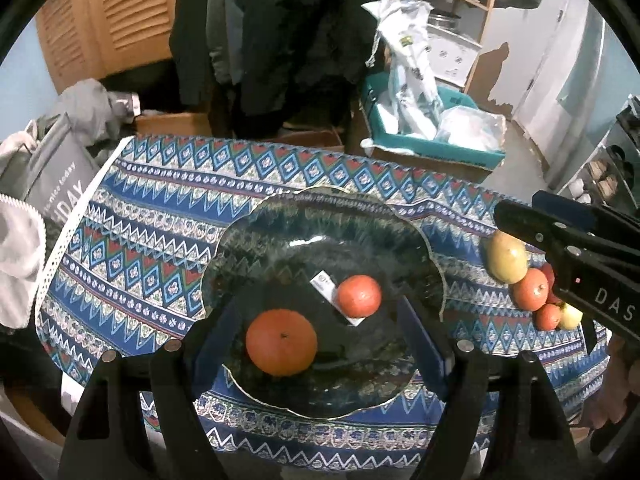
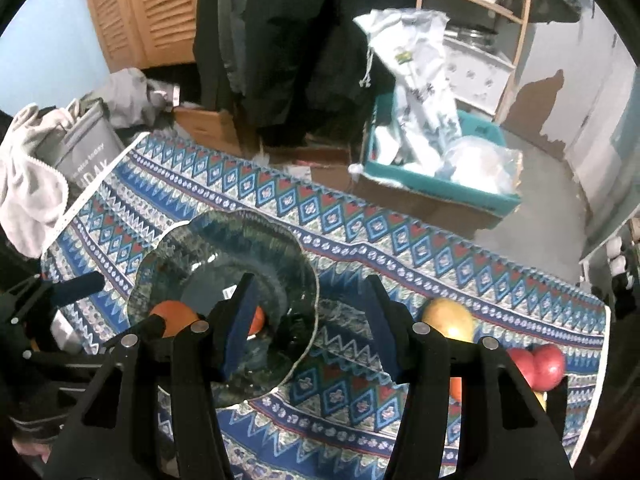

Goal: Organize fruits
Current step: 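Withdraw both tools from the bowl back toward the fruit cluster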

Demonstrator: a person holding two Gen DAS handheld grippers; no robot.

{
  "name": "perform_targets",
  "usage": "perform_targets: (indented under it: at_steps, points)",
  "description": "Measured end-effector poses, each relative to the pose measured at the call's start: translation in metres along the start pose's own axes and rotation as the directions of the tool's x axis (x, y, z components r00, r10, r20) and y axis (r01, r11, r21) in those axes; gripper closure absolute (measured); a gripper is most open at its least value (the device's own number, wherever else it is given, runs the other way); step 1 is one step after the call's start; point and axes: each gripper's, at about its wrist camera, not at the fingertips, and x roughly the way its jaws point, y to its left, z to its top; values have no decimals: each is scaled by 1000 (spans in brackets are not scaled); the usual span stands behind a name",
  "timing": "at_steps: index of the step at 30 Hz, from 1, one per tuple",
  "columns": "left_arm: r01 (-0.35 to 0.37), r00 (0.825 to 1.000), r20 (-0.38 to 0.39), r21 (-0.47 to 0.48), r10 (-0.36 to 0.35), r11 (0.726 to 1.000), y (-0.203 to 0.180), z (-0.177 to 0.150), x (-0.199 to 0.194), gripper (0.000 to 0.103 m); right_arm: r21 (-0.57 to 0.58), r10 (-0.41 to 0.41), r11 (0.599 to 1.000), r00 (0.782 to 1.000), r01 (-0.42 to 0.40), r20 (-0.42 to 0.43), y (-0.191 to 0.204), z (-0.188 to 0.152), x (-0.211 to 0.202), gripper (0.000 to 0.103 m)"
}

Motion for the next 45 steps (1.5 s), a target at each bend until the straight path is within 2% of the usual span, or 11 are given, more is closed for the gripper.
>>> perform_targets:
  at_steps: [10,20,45]
  points:
    - [27,999,26,28,-27,999,-23,4,-14,22,17,-46,999,997,45,57,-19,-4,-37,46]
    - [62,997,45,65,-65,996,-52,7,-26,22,72,-83,994,993,77,89,-56,-21,-66,46]
    - [128,989,41,203,-139,971,-138,6,-39,21,247,-207,953,973,176,104,-162,-82,-116,46]
